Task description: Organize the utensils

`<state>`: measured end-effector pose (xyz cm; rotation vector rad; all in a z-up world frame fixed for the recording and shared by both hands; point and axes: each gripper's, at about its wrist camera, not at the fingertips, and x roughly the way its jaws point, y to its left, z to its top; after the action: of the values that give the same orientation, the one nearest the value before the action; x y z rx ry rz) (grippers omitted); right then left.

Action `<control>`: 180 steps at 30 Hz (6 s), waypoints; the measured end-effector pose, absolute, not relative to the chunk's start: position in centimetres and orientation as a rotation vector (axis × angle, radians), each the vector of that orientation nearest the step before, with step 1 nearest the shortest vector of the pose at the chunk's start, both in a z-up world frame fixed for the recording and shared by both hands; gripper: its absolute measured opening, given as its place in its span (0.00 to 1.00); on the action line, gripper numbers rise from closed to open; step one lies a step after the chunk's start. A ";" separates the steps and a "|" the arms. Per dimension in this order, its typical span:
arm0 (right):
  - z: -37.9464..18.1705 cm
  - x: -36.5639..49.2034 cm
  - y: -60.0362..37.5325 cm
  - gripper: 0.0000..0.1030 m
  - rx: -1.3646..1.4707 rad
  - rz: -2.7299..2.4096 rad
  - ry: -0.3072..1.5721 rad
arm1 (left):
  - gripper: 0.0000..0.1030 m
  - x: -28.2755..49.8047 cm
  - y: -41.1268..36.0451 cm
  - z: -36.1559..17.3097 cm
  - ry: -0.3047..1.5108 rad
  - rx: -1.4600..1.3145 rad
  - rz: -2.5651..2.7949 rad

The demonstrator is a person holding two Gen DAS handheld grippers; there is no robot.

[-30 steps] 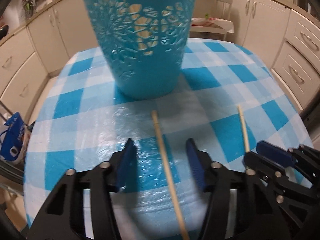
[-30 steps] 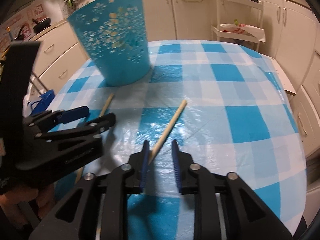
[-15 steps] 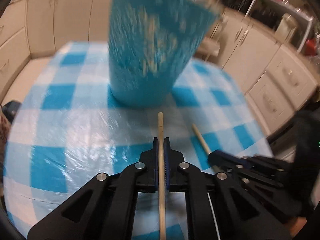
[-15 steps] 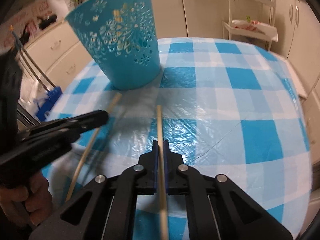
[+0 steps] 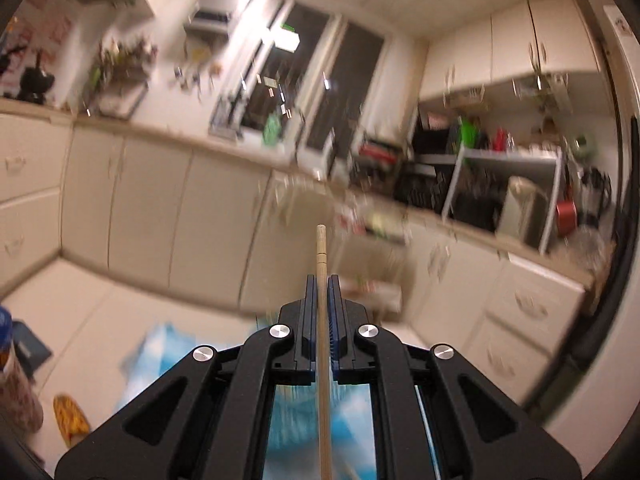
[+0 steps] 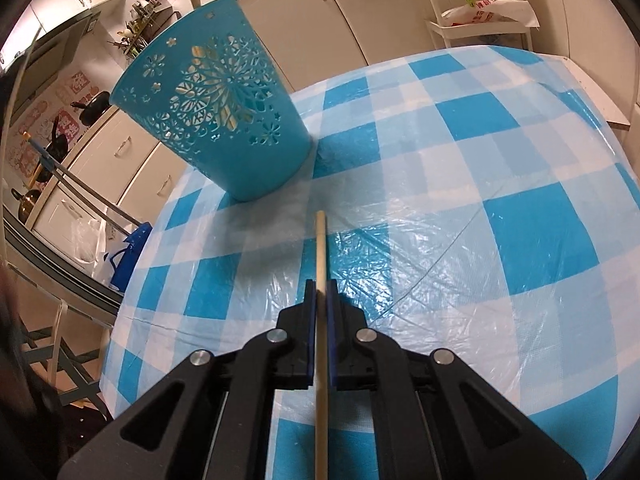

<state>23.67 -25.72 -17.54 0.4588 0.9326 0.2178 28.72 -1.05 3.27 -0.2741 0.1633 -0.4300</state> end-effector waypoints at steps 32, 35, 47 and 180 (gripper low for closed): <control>-18.0 23.7 -26.6 0.06 0.521 0.246 0.929 | 0.05 38.8 -6.3 -1.0 0.120 -0.199 -0.204; -18.0 23.7 -26.6 0.06 0.522 0.246 0.929 | 0.05 39.1 -6.8 -1.3 0.168 -0.162 -0.208; -17.5 23.4 -26.8 0.06 0.540 0.257 0.895 | 0.59 36.9 -3.9 -1.2 0.272 -0.149 -0.114; -1.7 28.6 -21.3 0.62 0.240 0.177 0.357 | 0.77 29.1 5.7 -15.4 0.535 -0.532 -0.039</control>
<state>28.61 -21.27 -1.71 0.2400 0.3571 0.1767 29.09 5.66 -15.41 -0.5315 0.5346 -0.0393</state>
